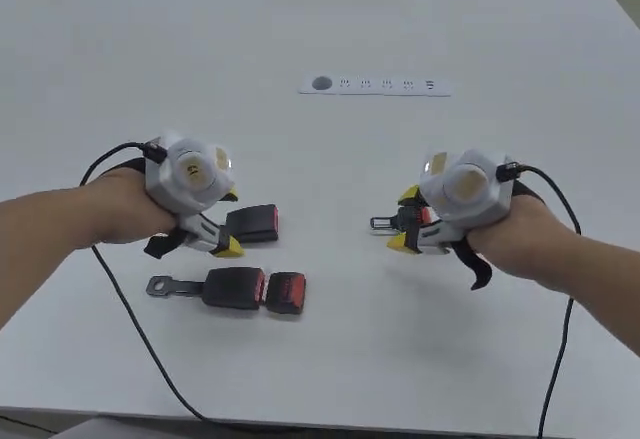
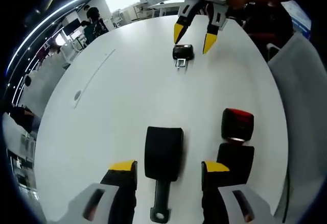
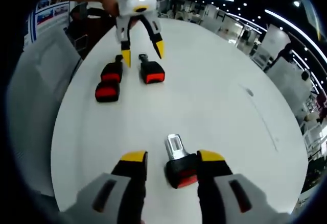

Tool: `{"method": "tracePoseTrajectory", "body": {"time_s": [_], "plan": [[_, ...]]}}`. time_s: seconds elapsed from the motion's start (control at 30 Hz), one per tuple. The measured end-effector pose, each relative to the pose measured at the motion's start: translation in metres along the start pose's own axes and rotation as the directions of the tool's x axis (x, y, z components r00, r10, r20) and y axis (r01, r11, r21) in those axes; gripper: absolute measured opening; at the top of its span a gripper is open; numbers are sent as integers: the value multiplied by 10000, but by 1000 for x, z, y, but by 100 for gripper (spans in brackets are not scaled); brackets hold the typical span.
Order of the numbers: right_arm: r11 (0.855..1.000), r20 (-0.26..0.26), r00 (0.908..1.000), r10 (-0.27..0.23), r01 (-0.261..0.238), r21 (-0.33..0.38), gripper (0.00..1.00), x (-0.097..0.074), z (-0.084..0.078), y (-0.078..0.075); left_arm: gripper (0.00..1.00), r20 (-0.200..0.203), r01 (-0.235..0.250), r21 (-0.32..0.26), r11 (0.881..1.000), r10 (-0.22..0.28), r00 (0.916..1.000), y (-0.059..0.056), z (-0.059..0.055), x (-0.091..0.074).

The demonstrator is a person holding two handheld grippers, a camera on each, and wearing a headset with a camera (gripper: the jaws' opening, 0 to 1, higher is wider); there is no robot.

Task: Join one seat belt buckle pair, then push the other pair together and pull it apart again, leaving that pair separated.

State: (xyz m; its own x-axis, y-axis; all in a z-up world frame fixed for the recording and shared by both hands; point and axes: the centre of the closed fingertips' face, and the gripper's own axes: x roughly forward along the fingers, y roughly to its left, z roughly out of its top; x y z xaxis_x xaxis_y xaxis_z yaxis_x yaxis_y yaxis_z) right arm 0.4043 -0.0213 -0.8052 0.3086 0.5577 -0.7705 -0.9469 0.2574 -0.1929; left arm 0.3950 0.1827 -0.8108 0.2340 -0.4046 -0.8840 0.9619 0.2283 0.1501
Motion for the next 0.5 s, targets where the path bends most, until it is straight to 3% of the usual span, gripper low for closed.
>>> {"method": "tracePoseTrajectory", "body": {"time_s": [0.2,0.5], "plan": [[9992,-455,9983,375,-380,-101,40,4,-24,-12,46,-416,461,197,9987,-453,9981,1,-3,16],[9912,-847,9895,1175,-1220,-506,34,16,-26,-14,34,-481,742,346,9966,-725,9962,8,-4,22]]}}
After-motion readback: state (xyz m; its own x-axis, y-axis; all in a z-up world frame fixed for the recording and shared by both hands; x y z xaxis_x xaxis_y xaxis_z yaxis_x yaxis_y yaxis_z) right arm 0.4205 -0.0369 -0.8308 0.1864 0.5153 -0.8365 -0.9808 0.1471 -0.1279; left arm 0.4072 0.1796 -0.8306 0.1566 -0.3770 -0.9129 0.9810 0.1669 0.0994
